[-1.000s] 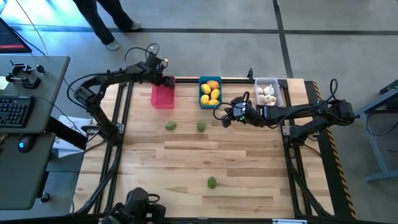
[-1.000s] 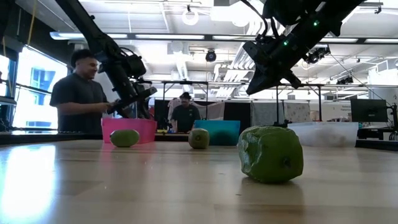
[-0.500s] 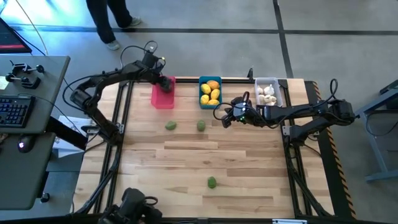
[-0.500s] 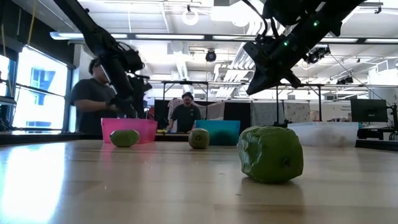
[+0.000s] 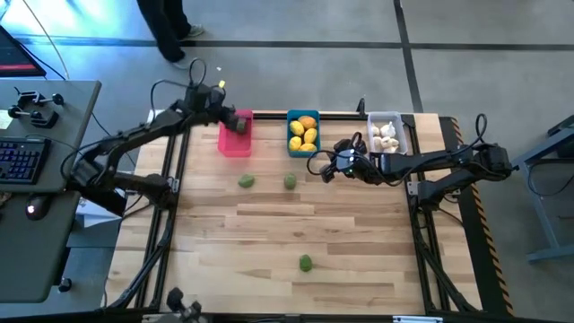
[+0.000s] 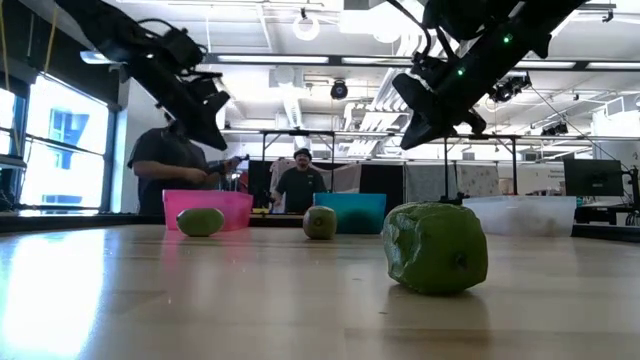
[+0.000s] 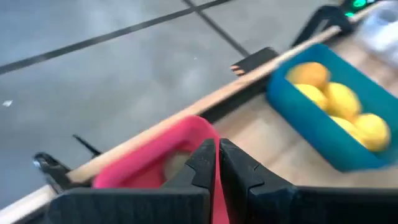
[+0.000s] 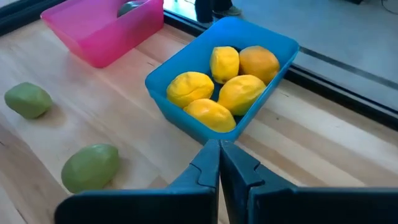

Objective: Sort produce into baskets
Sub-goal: Put the lime into the red bin

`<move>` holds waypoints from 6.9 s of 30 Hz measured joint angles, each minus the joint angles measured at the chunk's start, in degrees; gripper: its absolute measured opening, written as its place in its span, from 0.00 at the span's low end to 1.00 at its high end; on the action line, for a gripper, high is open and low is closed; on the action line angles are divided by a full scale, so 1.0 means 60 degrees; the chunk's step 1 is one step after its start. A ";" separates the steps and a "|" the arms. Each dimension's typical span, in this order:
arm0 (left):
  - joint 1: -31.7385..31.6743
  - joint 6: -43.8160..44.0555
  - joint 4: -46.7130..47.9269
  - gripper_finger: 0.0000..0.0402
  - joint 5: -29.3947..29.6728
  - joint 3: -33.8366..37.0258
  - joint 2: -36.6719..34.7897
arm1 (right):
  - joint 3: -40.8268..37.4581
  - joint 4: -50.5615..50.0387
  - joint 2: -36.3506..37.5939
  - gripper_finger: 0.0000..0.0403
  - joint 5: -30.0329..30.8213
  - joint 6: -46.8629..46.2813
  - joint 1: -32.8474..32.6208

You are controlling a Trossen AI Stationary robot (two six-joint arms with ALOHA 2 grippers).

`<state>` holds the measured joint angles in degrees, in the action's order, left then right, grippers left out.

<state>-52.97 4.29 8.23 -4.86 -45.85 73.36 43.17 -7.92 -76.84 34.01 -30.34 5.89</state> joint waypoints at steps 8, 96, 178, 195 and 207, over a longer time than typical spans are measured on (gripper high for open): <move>0.1710 0.0026 0.0344 0.00 -0.0921 0.1247 -0.1985 | 0.0001 0.0213 -0.0003 0.00 -0.0003 0.0635 0.0000; 0.3516 0.3645 0.4977 0.25 0.1173 -0.0211 -0.1121 | 0.0001 0.0288 -0.0007 0.00 -0.0487 0.1000 0.0335; 0.0448 0.1200 0.4039 0.49 0.2073 -0.0215 0.1018 | 0.0001 0.0291 -0.0007 0.15 -0.2328 0.0371 0.0335; 0.1363 0.0936 0.3770 0.28 0.1308 -0.0012 -0.0762 | 0.0001 0.0619 -0.0007 0.40 -0.3489 0.0734 0.0256; 0.3839 0.1513 0.0596 0.01 0.1078 0.1504 -0.3526 | 0.0036 0.1014 -0.0054 0.64 -0.3435 -0.0211 -0.0318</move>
<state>-29.93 13.37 11.80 1.61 -36.82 52.21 43.39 -1.84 -77.16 13.41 -31.61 3.98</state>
